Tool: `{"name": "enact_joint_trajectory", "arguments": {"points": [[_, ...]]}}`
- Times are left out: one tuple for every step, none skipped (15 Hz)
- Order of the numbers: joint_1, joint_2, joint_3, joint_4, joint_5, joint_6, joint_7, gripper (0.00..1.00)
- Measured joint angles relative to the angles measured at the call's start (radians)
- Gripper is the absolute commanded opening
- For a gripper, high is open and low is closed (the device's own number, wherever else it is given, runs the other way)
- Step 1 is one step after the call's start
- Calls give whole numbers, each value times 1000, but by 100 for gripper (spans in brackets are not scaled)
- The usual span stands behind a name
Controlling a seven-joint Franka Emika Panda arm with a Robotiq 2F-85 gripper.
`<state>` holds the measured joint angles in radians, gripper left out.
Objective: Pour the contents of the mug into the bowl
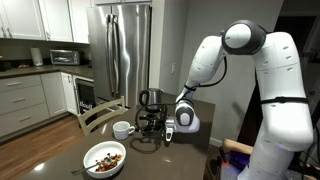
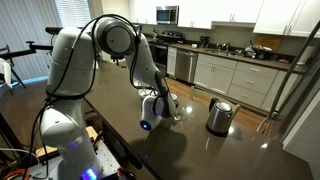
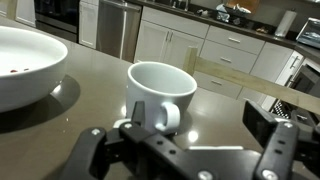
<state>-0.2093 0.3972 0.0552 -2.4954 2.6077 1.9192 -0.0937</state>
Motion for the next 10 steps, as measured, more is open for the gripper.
{"name": "enact_joint_trajectory", "arguments": {"points": [[-12,5,13,2,0,0,0,100],[-16,9,18,4,0,0,0,100],[-16,11,21,5,0,0,0,100],[-16,11,23,6,0,0,0,100],[-16,12,23,6,0,0,0,100],[-16,12,23,6,0,0,0,100],[-15,12,23,6,0,0,0,100],[-13,12,23,6,0,0,0,100],[-11,13,23,6,0,0,0,100],[-9,14,24,8,0,0,0,100]]}}
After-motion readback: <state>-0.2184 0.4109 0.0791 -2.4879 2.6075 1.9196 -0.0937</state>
